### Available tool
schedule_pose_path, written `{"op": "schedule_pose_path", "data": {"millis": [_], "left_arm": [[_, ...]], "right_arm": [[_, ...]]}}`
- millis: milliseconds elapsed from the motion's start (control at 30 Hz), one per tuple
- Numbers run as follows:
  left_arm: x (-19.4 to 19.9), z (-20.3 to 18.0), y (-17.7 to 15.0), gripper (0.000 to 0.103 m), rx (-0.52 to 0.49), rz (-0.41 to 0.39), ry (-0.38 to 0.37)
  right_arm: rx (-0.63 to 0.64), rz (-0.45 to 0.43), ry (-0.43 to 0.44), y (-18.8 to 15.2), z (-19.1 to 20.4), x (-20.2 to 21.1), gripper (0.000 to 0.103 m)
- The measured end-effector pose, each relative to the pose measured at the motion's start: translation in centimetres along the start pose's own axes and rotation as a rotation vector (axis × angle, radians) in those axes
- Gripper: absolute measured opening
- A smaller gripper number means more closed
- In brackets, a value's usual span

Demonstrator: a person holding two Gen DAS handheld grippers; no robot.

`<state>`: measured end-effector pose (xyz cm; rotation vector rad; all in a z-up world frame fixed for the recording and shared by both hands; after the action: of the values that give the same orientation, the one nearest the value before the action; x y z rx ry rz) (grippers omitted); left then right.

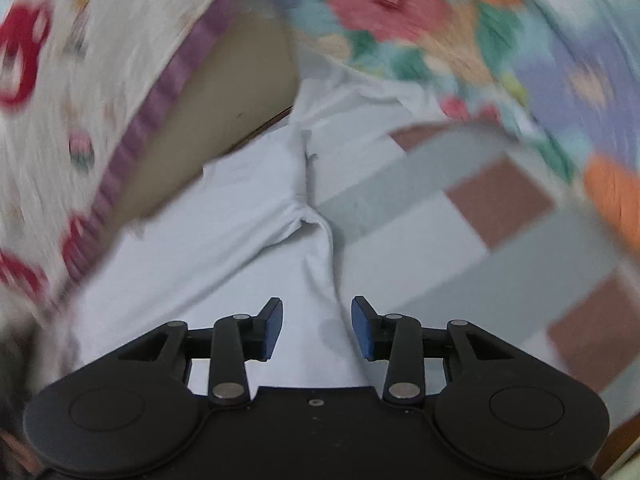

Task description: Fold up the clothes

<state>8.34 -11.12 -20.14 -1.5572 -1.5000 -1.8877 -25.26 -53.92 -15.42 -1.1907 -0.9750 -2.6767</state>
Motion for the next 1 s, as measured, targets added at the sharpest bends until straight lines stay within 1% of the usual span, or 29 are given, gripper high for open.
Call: {"op": "schedule_pose_path", "data": {"millis": [33,67,233,267,333,433,467,533,567,667,733,767,833,900,1000], "left_arm": [[0.3,0.1,-0.5,0.047,0.023,0.004,-0.007],[0.8,0.1,-1.0,0.047,0.022,0.009,-0.021],[3.3,0.1,-3.6,0.047,0.016,0.031,-0.092],[3.8,0.1,-4.1,0.047,0.015,0.036,-0.106],[4.4,0.0,-5.4,0.047,0.006,0.046,-0.165],[4.7,-0.5,-6.8,0.047,-0.029,0.081,-0.208],[4.7,-0.9,-7.2,0.047,-0.04,0.1,-0.24],[4.7,-2.1,-8.5,0.046,-0.021,0.185,-0.351],[4.6,-2.4,-8.8,0.046,0.0,0.214,-0.379],[4.9,-2.2,-9.1,0.046,-0.012,0.257,-0.355],[5.3,-2.1,-9.5,0.046,-0.015,0.275,-0.336],[5.5,-2.1,-9.7,0.046,-0.02,0.28,-0.332],[6.0,-2.2,-10.5,0.047,-0.044,0.285,-0.312],[6.5,-2.4,-11.2,0.048,-0.058,0.287,-0.306],[6.7,-2.3,-11.8,0.048,-0.03,0.277,-0.306]], "right_arm": [[-0.022,0.001,-0.006,-0.3,-0.3,0.2,0.043],[-0.036,0.002,-0.012,-0.6,-0.5,0.4,0.043],[-0.026,0.048,-0.017,-4.0,1.0,3.3,0.044],[-0.004,0.057,-0.031,-4.8,1.1,4.3,0.044],[0.037,0.074,-0.053,-6.5,1.0,6.8,0.044],[0.083,0.092,-0.083,-9.1,0.4,11.0,0.045],[0.084,0.089,-0.086,-9.8,0.1,12.4,0.046],[0.07,0.079,-0.088,-11.1,-0.7,14.9,0.049],[0.059,0.072,-0.086,-11.8,-1.2,16.0,0.05],[0.018,0.064,-0.07,-13.9,-2.5,17.3,0.053],[-0.027,0.081,-0.071,-15.4,-3.2,17.0,0.053],[-0.036,0.094,-0.08,-16.2,-3.6,16.8,0.053],[-0.015,0.118,-0.11,-17.7,-4.1,16.3,0.053],[-0.011,0.108,-0.133,-18.3,-4.6,15.9,0.055],[-0.086,0.058,-0.109,-18.4,-5.6,15.4,0.056]]}}
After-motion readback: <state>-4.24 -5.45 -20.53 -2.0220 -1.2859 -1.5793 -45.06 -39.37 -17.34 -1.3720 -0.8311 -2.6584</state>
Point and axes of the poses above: each gripper's, at about its wrist camera, not at the fingertips, and x roughly against the way its jaws point, z to its left, y to its top, the point moved 10 cm from there along -x, roughly the way its jaws point
